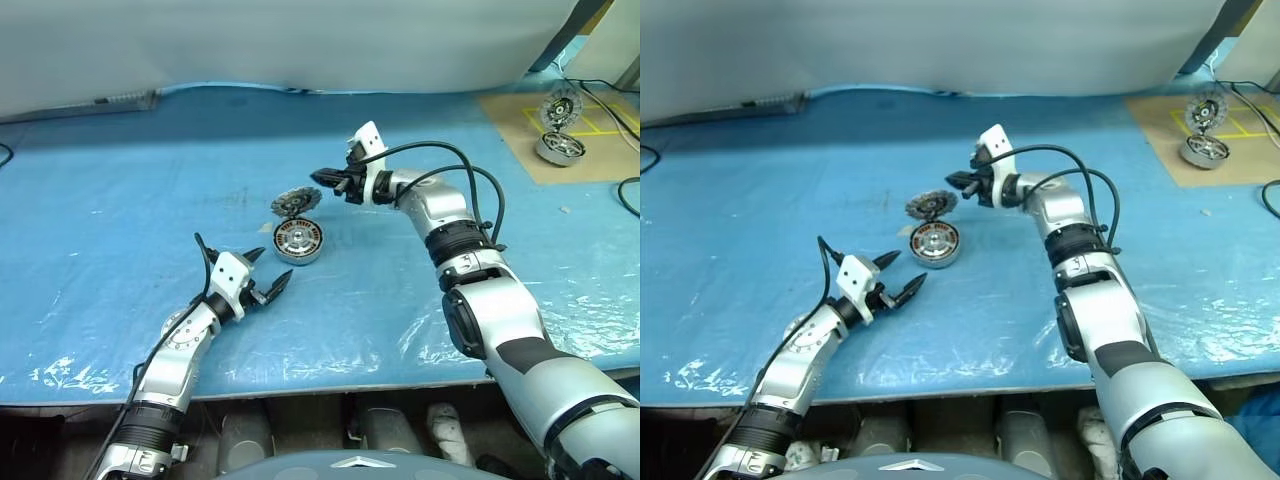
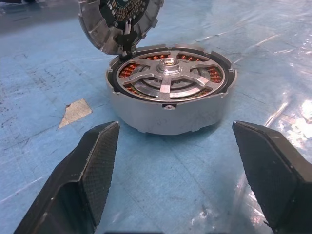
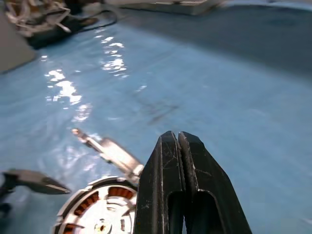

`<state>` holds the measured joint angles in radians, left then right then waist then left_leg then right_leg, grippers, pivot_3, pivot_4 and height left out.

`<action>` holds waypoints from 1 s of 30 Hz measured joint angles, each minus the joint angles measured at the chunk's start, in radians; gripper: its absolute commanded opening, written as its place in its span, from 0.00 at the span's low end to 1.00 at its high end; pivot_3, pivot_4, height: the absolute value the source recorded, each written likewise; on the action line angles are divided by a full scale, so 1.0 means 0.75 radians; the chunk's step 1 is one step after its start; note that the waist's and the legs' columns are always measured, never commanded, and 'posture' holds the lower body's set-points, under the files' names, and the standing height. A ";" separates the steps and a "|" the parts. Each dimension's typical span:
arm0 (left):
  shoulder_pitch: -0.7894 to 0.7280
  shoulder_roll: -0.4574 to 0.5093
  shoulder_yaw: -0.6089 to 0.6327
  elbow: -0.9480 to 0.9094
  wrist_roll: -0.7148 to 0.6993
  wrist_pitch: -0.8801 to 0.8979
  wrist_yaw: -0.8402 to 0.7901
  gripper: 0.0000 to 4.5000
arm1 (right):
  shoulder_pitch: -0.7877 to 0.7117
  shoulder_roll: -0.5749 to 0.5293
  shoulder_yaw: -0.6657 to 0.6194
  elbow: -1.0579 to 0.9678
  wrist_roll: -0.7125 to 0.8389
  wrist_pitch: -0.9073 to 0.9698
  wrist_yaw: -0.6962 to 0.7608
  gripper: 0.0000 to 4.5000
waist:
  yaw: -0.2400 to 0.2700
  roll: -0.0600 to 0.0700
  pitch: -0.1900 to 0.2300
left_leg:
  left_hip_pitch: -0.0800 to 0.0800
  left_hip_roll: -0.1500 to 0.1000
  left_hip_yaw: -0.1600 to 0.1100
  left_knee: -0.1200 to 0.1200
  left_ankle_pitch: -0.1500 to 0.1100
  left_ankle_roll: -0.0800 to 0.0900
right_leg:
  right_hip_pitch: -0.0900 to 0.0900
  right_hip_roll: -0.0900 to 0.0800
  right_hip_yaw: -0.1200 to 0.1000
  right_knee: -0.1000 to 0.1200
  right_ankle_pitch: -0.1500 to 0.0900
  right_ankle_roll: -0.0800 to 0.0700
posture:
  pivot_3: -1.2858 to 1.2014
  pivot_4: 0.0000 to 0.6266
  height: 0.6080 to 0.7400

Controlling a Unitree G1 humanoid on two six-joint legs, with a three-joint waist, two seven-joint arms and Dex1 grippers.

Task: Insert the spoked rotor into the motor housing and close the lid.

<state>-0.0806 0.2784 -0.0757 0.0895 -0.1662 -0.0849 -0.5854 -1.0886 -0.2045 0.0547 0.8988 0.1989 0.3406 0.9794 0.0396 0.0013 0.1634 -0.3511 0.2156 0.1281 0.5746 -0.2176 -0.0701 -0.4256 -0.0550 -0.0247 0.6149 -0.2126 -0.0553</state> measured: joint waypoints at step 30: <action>-0.003 -0.002 -0.009 -0.015 0.015 0.014 -0.001 0.88 | 0.665 0.110 0.130 -0.952 -0.147 0.224 -0.265 0.09 | 0.004 0.000 0.000 | 0.005 0.010 0.014 0.000 0.002 -0.012 | -0.001 0.001 0.002 0.006 -0.002 -0.002 | 0.52 0.24 1.00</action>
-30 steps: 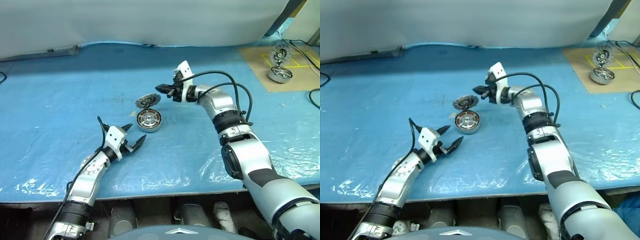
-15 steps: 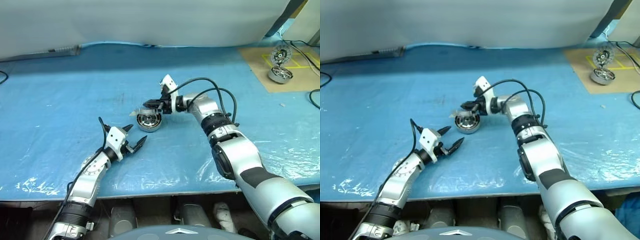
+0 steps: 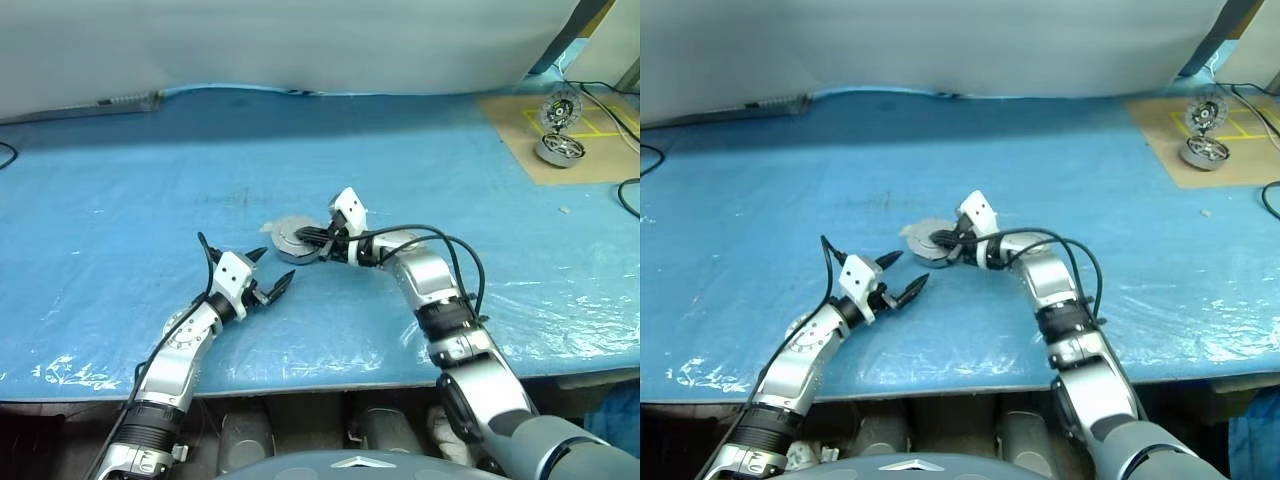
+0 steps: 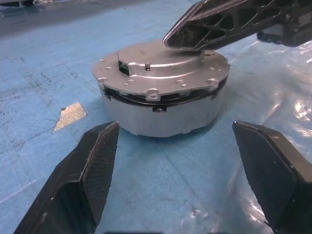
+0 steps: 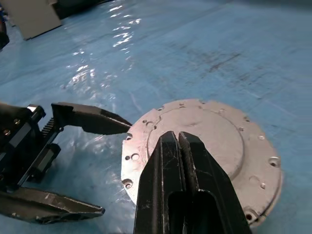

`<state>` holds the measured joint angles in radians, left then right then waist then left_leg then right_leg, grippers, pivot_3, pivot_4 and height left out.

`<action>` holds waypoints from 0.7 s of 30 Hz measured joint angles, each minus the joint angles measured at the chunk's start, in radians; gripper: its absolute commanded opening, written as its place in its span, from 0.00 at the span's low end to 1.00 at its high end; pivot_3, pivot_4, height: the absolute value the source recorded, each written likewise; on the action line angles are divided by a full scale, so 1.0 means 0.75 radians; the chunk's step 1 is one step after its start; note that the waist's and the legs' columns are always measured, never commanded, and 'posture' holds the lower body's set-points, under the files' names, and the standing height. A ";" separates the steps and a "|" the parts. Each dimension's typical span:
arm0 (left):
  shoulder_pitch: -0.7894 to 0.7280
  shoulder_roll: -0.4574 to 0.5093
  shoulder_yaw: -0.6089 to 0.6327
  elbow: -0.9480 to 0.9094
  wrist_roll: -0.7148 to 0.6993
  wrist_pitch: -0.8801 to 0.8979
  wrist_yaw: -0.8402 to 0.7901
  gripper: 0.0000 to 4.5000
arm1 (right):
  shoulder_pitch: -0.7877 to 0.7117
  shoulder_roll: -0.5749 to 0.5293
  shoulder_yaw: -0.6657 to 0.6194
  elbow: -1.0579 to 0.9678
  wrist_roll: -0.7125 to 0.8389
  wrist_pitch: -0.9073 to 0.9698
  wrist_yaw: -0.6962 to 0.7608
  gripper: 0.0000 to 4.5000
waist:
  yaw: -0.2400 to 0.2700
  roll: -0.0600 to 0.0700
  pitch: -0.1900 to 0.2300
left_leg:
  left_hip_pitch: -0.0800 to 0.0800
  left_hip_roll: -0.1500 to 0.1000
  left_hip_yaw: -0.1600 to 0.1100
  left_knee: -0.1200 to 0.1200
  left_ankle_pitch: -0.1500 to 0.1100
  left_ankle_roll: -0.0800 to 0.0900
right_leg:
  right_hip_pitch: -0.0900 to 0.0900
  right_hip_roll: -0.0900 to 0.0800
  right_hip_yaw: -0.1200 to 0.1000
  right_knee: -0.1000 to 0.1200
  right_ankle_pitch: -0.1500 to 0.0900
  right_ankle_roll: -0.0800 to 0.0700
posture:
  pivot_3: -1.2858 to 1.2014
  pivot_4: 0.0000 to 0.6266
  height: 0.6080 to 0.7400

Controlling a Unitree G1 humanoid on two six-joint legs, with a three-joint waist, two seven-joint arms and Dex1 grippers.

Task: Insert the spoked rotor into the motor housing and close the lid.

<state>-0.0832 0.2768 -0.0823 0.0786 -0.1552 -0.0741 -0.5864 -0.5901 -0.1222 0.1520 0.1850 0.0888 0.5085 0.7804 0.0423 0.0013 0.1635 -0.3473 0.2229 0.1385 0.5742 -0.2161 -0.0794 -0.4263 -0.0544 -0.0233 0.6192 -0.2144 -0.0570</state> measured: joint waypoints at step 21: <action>0.008 0.001 -0.002 -0.002 0.000 0.000 0.001 0.88 | 0.019 0.022 0.222 0.002 -0.171 -0.102 -0.350 0.86 | -0.003 0.000 0.000 | -0.001 -0.002 0.000 -0.013 0.001 -0.003 | 0.000 0.001 0.000 -0.014 0.002 0.003 | 0.52 0.24 1.00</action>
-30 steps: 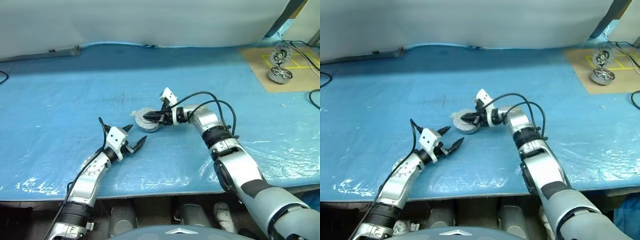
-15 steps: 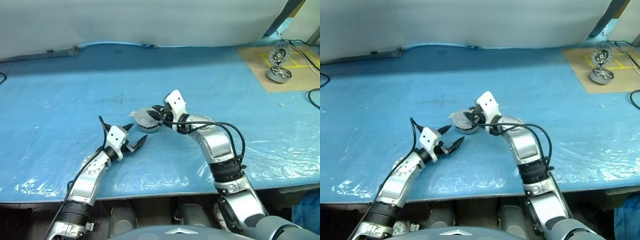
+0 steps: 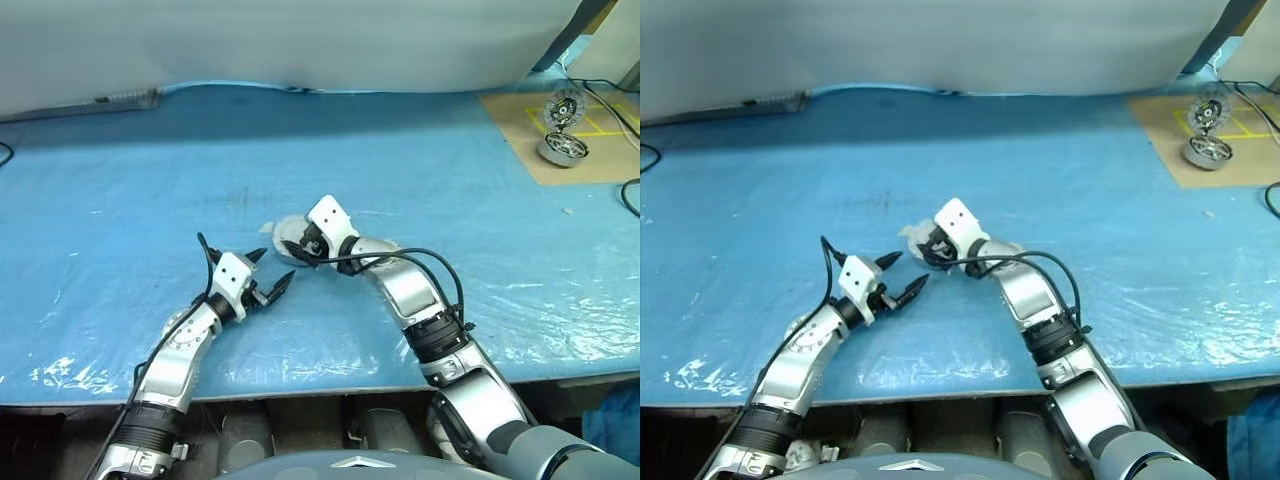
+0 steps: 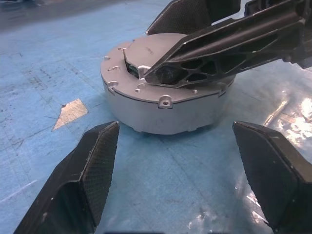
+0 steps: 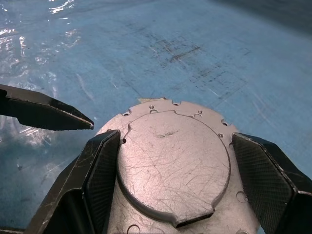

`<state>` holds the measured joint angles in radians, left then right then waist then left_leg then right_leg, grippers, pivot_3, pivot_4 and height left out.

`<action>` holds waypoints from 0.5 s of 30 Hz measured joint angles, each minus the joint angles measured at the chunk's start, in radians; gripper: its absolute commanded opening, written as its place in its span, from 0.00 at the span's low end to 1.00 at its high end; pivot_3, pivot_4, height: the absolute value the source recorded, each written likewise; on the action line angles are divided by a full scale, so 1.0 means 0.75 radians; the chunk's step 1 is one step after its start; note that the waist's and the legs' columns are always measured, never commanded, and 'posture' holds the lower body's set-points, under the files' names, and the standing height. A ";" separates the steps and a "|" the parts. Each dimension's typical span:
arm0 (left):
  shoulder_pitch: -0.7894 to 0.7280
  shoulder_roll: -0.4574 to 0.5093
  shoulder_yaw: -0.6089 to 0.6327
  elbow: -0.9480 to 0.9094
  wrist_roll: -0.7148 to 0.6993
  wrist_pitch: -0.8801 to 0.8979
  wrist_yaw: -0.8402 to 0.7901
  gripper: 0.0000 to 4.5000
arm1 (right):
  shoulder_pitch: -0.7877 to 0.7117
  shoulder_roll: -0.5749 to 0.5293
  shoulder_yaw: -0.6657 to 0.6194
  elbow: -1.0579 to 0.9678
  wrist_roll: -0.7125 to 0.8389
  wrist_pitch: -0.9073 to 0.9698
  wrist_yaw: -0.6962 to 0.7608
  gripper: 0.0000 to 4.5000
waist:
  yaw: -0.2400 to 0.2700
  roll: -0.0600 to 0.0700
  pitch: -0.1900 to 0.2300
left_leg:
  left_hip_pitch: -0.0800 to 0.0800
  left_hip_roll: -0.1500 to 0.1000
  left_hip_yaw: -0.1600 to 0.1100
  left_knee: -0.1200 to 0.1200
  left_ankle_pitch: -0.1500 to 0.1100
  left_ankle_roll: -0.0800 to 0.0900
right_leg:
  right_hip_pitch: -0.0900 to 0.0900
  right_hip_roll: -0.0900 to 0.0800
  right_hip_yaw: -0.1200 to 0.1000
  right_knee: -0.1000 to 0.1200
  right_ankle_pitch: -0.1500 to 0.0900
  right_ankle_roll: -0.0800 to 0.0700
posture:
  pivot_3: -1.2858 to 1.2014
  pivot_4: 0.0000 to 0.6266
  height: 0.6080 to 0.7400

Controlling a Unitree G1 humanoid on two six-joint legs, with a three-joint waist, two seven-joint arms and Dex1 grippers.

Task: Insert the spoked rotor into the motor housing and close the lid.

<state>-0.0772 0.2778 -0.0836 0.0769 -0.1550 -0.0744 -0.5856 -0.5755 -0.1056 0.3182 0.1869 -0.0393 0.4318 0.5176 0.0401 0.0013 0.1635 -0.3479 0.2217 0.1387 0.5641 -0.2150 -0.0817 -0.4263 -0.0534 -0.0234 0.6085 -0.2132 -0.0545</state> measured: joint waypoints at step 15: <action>0.000 0.000 0.000 0.000 0.000 0.001 -0.004 0.88 | 0.048 -0.050 0.046 -0.070 -0.019 -0.033 0.017 0.66 | 0.001 0.000 0.000 | 0.001 0.000 0.000 0.001 0.000 0.000 | 0.001 0.000 0.000 0.000 0.000 0.000 | 0.52 0.24 1.00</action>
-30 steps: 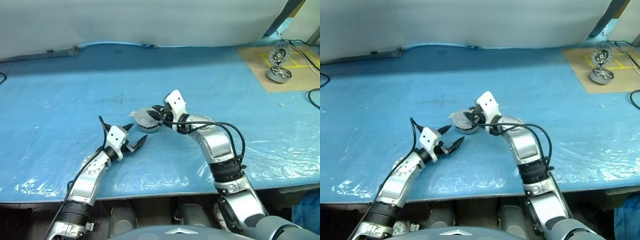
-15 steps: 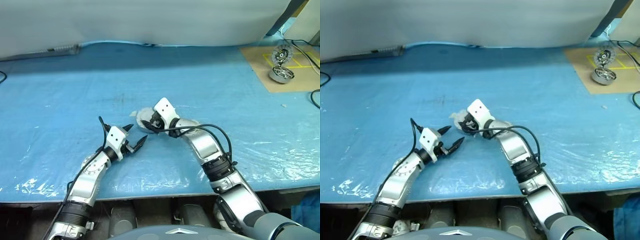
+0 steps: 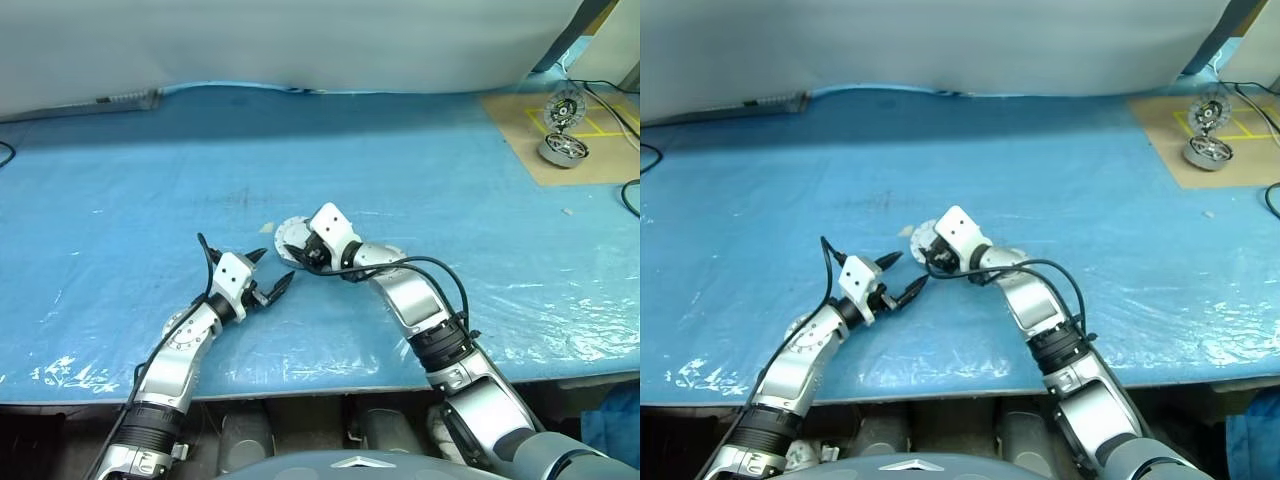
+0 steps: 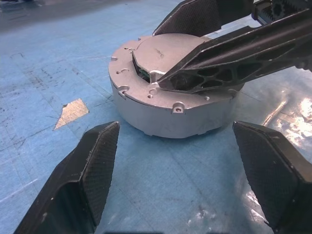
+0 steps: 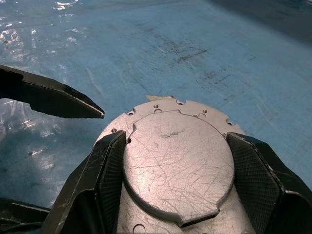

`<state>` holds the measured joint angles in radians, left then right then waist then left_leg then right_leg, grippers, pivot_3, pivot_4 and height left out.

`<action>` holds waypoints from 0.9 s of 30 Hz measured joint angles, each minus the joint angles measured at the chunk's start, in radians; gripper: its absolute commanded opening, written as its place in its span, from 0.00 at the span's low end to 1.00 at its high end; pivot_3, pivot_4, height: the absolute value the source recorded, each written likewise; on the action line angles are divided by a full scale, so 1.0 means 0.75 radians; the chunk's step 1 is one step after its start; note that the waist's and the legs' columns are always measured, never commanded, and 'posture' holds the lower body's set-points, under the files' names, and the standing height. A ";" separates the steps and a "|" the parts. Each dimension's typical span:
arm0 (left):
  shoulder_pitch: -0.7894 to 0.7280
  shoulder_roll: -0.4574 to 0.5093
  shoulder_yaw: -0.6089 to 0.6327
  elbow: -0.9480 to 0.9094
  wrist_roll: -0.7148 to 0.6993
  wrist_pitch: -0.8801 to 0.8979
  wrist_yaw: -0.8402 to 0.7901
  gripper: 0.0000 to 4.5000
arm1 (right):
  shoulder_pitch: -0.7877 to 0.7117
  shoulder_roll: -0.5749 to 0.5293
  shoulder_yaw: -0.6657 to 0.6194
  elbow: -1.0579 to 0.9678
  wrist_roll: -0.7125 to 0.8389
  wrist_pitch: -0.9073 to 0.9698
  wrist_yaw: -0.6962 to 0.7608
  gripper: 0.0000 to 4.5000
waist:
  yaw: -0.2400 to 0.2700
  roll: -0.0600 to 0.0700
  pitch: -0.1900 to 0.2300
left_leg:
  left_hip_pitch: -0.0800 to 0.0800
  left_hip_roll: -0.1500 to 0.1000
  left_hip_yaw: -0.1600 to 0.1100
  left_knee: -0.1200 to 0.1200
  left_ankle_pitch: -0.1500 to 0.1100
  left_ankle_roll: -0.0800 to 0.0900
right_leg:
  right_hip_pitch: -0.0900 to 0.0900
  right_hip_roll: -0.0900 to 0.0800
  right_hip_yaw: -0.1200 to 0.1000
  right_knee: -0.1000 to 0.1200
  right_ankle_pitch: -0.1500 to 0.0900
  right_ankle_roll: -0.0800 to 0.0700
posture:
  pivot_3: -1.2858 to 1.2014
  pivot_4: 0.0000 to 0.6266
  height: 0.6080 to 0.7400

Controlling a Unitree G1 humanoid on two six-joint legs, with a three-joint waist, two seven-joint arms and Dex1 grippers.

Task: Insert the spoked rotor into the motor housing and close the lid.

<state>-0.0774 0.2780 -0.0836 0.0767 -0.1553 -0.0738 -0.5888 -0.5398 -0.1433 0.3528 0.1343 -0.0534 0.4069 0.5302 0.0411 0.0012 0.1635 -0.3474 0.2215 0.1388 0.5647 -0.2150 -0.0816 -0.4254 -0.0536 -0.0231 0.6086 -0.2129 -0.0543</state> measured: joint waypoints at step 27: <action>-0.504 0.143 0.270 0.043 -0.296 0.816 0.053 0.62 | -0.024 0.049 -0.049 0.077 0.024 0.048 -0.041 0.66 | 0.003 0.000 -0.001 | 0.007 -0.002 0.002 0.001 0.000 0.000 | 0.007 -0.001 0.002 0.001 0.000 0.000 | 0.52 0.24 1.00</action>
<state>-0.4553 0.3850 0.1190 0.1086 -0.3770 0.5383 -0.5492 -0.5576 -0.1065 0.3163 0.1917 -0.0357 0.4428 0.4994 0.0430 0.0014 0.1626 -0.3419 0.2203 0.1404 0.5656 -0.2149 -0.0818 -0.4201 -0.0544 -0.0216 0.6096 -0.2129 -0.0542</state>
